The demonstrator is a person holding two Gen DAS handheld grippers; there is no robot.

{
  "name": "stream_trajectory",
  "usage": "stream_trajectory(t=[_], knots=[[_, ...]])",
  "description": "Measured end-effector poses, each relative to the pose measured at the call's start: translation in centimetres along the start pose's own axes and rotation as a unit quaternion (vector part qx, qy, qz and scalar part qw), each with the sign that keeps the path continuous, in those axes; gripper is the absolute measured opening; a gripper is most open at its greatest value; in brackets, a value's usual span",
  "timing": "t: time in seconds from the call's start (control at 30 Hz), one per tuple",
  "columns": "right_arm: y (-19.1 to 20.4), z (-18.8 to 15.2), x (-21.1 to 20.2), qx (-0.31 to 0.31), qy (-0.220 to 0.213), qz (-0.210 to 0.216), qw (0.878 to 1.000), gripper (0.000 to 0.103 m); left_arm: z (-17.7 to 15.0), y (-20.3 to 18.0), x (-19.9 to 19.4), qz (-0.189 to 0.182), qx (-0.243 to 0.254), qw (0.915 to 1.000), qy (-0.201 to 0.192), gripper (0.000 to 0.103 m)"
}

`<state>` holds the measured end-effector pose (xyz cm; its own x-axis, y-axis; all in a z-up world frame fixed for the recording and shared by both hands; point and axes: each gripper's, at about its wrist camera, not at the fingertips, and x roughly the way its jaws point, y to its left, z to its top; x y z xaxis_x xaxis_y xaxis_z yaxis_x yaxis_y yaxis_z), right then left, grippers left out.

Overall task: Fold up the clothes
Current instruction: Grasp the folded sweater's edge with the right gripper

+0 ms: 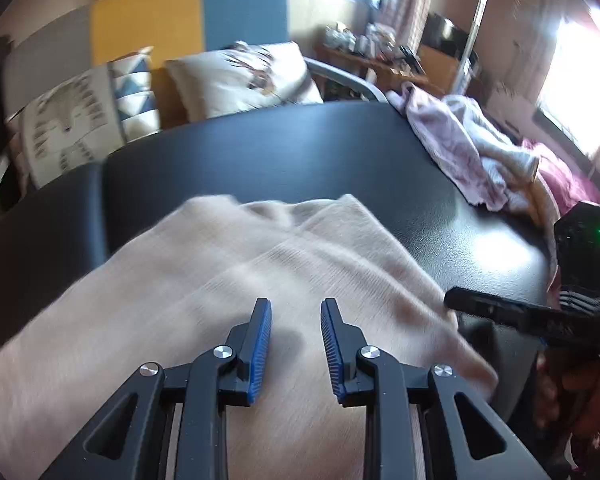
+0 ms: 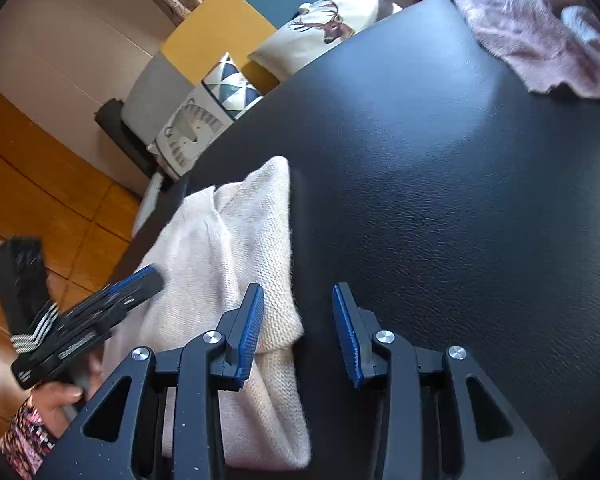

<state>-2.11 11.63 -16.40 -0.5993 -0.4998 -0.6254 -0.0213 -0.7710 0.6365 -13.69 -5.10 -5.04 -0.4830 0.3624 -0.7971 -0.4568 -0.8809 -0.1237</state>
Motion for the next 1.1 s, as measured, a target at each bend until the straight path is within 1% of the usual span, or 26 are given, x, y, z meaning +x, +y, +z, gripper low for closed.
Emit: stream_trajectory(t=[0.1, 0.17, 0.2, 0.23, 0.27, 0.4, 0.47, 0.53, 0.57, 0.6, 0.63, 0.67, 0.7, 0.73, 0.83, 0.9, 0.97, 1.03, 1.1], knots=[[0.7, 0.1, 0.8, -0.017, 0.013, 0.011, 1.000, 0.039, 0.9, -1.1, 2.3, 0.007, 0.014, 0.9997, 0.017, 0.026], [1.4, 0.0, 1.3, -0.034, 0.021, 0.013, 0.999, 0.039, 1.0, -1.5, 3.0, 0.014, 0.018, 0.9997, 0.014, 0.026], [2.0, 0.0, 1.5, -0.050, 0.022, 0.001, 0.998, 0.034, 1.0, -1.5, 3.2, 0.013, 0.018, 0.9997, 0.012, 0.026], [2.5, 0.0, 1.6, -0.068, 0.026, -0.015, 0.997, 0.024, 0.8, -1.4, 3.4, 0.011, 0.017, 0.9997, 0.011, 0.026], [3.0, -0.1, 1.7, -0.084, 0.030, -0.030, 0.996, 0.010, 0.7, -1.3, 3.5, 0.008, 0.017, 0.9998, 0.010, 0.026], [3.2, -0.3, 0.9, -0.099, 0.023, -0.062, 0.993, 0.008, -0.1, -0.9, 3.7, -0.004, 0.021, 0.9998, -0.008, 0.028], [2.9, -0.6, 0.9, -0.105, 0.016, -0.074, 0.992, 0.008, -0.6, -1.1, 3.7, 0.002, 0.030, 0.9994, -0.019, 0.028], [2.4, -0.4, 0.7, -0.087, 0.021, -0.046, 0.995, 0.012, -0.5, -1.4, 3.4, 0.006, 0.034, 0.9992, -0.018, 0.028], [2.2, -0.2, 0.7, -0.075, 0.025, -0.028, 0.996, 0.015, -0.5, -1.1, 2.9, 0.000, 0.029, 0.9995, -0.016, 0.028], [1.8, 0.0, 0.5, -0.060, 0.028, -0.013, 0.998, 0.021, -0.5, -0.6, 2.0, -0.010, 0.019, 0.9997, -0.014, 0.028], [1.3, 0.3, 0.2, -0.043, 0.031, 0.003, 0.999, 0.024, -0.4, -0.1, 1.2, -0.020, 0.009, 0.9997, -0.012, 0.028], [0.8, 0.7, 0.0, -0.031, 0.034, 0.015, 0.999, 0.035, -0.4, 0.4, 0.4, -0.031, 0.000, 0.9995, -0.010, 0.028], [0.4, 1.0, -0.2, -0.020, 0.037, 0.027, 0.999, 0.047, -0.6, 1.1, -0.5, -0.036, -0.009, 0.9992, -0.014, 0.028], [0.2, 1.3, -0.1, -0.016, 0.041, 0.032, 0.999, 0.051, -1.0, 2.3, -1.9, -0.034, -0.025, 0.9988, -0.024, 0.028], [-0.1, 2.3, 0.2, -0.011, 0.058, 0.036, 0.998, 0.052, -2.9, 6.5, -5.6, -0.031, -0.078, 0.9955, -0.043, 0.028], [0.2, 3.0, 0.7, -0.016, 0.066, 0.037, 0.997, 0.052, -4.9, 9.9, -8.0, -0.027, -0.124, 0.9906, -0.051, 0.027], [0.4, 3.6, 1.3, -0.019, 0.075, 0.040, 0.996, 0.052, -7.6, 13.5, -10.5, -0.022, -0.181, 0.9810, -0.065, 0.027], [0.5, 4.0, 1.7, -0.019, 0.085, 0.042, 0.995, 0.052, -10.4, 17.2, -13.0, -0.016, -0.242, 0.9670, -0.080, 0.027], [0.5, 4.3, 1.7, -0.012, 0.089, 0.044, 0.995, 0.052, -13.7, 20.5, -15.7, -0.002, -0.295, 0.9500, -0.102, 0.027]])
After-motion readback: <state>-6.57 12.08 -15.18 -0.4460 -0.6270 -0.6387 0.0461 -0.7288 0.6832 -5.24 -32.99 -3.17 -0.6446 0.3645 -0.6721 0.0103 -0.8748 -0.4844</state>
